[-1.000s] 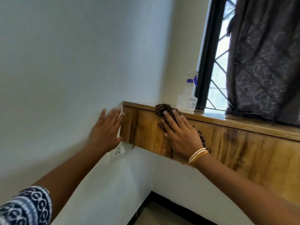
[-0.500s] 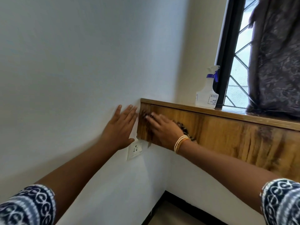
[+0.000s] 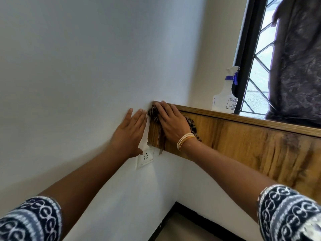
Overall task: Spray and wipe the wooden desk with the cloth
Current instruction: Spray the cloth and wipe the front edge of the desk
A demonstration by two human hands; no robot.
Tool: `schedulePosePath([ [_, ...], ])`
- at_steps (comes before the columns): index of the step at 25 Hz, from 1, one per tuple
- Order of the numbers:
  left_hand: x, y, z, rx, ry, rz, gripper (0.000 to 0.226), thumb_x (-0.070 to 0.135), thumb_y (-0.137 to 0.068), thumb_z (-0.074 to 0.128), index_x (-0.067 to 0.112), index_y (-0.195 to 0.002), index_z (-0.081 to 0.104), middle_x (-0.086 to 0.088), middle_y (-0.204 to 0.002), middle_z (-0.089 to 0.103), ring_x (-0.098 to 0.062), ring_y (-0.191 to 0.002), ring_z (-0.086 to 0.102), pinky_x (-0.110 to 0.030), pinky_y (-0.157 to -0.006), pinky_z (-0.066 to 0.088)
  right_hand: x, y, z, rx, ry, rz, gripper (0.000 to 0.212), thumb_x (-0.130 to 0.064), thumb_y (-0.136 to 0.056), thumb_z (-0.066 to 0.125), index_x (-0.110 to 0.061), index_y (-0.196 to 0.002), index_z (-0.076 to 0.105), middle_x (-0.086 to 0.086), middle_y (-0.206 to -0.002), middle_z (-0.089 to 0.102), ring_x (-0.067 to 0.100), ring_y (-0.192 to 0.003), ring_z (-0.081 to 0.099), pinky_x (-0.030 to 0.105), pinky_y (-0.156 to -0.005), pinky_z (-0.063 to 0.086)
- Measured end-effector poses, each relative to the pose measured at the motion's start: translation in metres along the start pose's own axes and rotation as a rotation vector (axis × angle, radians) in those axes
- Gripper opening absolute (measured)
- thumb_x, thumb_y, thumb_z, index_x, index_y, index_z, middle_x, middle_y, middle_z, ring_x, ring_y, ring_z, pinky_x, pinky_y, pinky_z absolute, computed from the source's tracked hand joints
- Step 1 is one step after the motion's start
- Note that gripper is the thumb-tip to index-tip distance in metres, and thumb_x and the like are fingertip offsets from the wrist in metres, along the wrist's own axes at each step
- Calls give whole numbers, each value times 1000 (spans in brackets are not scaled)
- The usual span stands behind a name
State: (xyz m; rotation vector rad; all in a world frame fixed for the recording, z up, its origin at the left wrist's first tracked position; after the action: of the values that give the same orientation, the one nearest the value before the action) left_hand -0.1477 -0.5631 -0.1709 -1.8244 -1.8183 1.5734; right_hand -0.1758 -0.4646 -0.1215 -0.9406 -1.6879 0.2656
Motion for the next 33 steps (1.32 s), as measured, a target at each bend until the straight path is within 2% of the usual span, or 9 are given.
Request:
schedulePosePath([
  [5, 0, 2, -1, -49, -22, 19, 127, 81, -72, 48, -1, -152, -7, -23, -160, -13, -37, -148, -16, -61, -107, -28, -59, 45, 35, -151, 74, -323, 63, -36, -99, 34, -4, -152, 20, 21, -161, 2, 40, -148, 7, 50, -120, 10],
  [9, -1, 1, 0, -50, 3, -1, 128, 81, -72, 49, 0, -151, -9, -21, -160, -13, -36, -148, -16, -60, -107, -27, 13, -7, -6, 71, -31, 68, 55, -18, -99, 19, 0, -151, 24, 23, -159, 14, 41, -145, 19, 49, -117, 25],
  [14, 0, 2, -1, -62, -6, -12, 125, 82, -73, 46, 3, -152, -10, -19, -161, -15, -34, -148, -17, -60, -105, -30, 4, -32, -9, -29, -21, 54, 54, -23, -102, 25, -4, -152, 19, 19, -161, 8, 41, -145, 16, 49, -116, 24],
  [17, 1, 3, -5, -45, -16, 9, 124, 83, -73, 45, 4, -153, -9, -18, -161, -16, -33, -148, -17, -60, -106, -29, 15, 13, 5, -50, -71, 59, 60, -28, -99, 30, -6, -154, 16, 17, -162, 4, 40, -147, 10, 50, -119, 16],
  [22, 1, 3, -8, -27, 37, 45, 124, 86, -70, 41, 8, -153, -10, -15, -160, -20, -32, -148, -19, -61, -110, -24, -13, 131, 38, -205, 105, -362, 88, -46, -88, 59, -14, -155, 12, 23, -159, 14, 43, -146, 17, 53, -118, 14],
  [25, 2, 3, -4, -40, 79, 45, 126, 89, -69, 38, 8, -151, -13, -16, -159, -23, -31, -147, -21, -60, -110, -24, 40, 75, -3, 29, 106, -96, 74, -26, -96, 44, -24, -156, 1, 18, -160, 17, 38, -147, 18, 51, -118, 13],
  [28, 11, -6, -15, -26, 157, 54, 124, 90, -70, 29, 8, -150, -19, -15, -158, -24, -29, -148, -21, -58, -113, -20, 70, 58, -15, 43, 7, 44, 61, -20, -99, 36, -13, -155, 13, 17, -160, 18, 40, -147, 17, 50, -117, 20],
  [30, 22, -20, -26, -44, 289, 29, 121, 87, -74, 31, 8, -149, -22, -13, -158, -27, -27, -147, -23, -56, -115, -18, 46, 92, -1, -8, 14, -94, 61, -22, -97, 38, -8, -153, 19, 19, -159, 21, 41, -145, 22, 50, -116, 25],
  [33, 38, -42, -50, -54, 511, -12, 109, 68, -85, 45, 12, -150, -22, -9, -159, -26, -24, -148, -21, -53, -117, -13, 8, 180, 21, -258, 27, -482, 78, -32, -89, 59, -10, -153, 22, 17, -159, 20, 39, -145, 21, 52, -117, 19],
])
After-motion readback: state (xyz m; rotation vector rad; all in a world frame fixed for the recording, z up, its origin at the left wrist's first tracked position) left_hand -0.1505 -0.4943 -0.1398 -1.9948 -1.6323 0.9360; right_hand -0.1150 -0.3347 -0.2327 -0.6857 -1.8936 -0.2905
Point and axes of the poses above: each hand's wrist, its own y-axis away from the middle knuckle, its own z-axis out of the palm, x = y × z, the point moved 9 cm from there along -y, towards the middle knuckle
